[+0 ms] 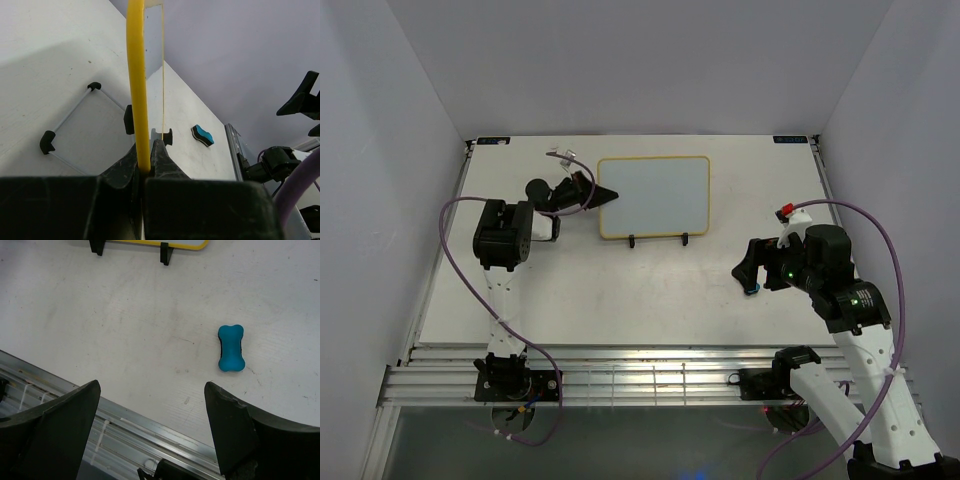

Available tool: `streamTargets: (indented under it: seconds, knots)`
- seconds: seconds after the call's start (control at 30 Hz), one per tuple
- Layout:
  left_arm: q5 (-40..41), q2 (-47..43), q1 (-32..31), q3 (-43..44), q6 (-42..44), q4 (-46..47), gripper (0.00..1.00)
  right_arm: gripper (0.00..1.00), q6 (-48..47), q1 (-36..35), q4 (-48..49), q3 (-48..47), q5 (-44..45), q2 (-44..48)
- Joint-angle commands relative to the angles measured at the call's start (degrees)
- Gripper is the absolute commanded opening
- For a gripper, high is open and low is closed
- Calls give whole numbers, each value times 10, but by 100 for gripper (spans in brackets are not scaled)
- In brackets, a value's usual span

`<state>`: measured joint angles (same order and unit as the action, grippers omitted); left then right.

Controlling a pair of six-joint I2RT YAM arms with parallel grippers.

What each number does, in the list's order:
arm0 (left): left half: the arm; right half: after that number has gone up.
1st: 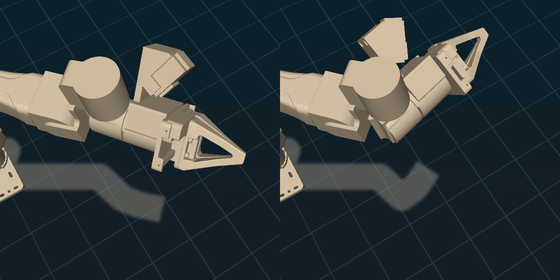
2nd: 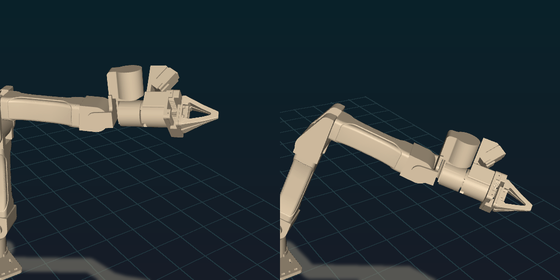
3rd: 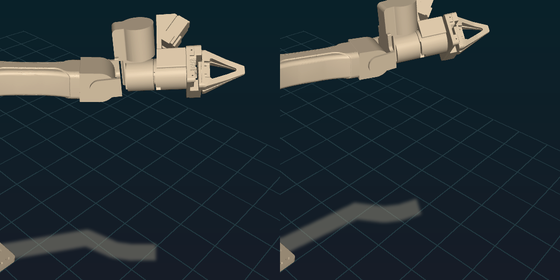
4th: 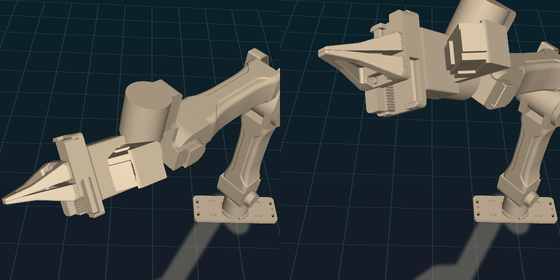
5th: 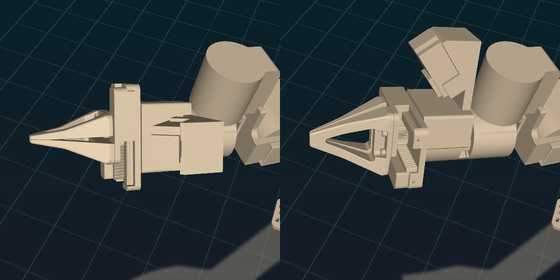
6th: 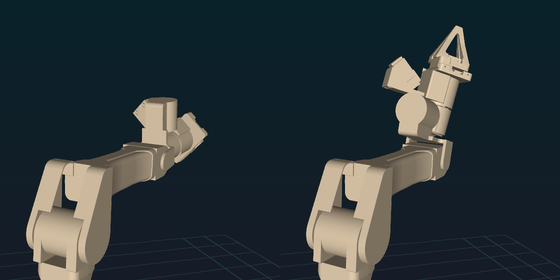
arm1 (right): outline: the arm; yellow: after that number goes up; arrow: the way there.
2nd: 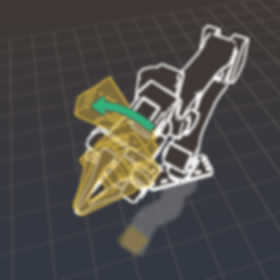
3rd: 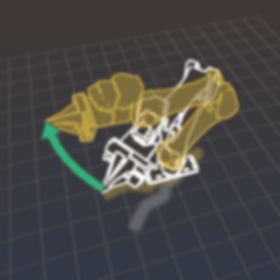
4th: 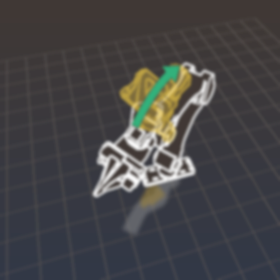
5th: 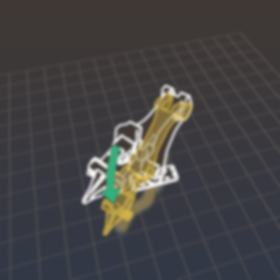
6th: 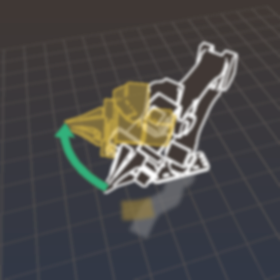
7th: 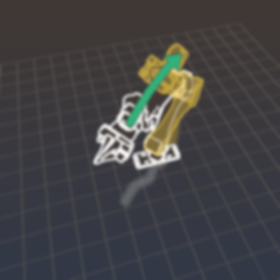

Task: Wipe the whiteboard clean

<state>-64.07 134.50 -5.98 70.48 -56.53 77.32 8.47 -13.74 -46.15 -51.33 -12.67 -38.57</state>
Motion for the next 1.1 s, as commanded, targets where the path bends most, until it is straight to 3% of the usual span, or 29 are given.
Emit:
streamTargets:
  seconds: [0.0,0.03,0.33,0.4,0.5,0.7,0.93,1.03,1.07]
  knots:
    - [-26,13,15,-29,124,156,13,90,-8,-1,26,-19,-17,6]
    - [-23,11,15,-36,126,155,21,90,-8,-1,26,-19,-17,6]
    - [18,-16,16,-81,159,156,48,90,-10,-1,30,-20,-19,8]
    - [21,-26,16,-90,164,155,85,90,-11,-1,33,-24,-21,2]
    - [30,-34,16,-97,172,153,98,90,-9,-1,37,-25,-27,3]
    - [85,-69,33,-143,162,151,98,90,-10,-1,39,-18,-16,0]
    - [222,-216,93,-277,93,146,98,90,3,-1,58,1,52,-1]
    - [332,-297,112,-362,33,72,98,90,28,-1,60,-2,104,2]
    - [356,-372,117,-375,32,-48,98,90,33,-1,62,-2,118,2]
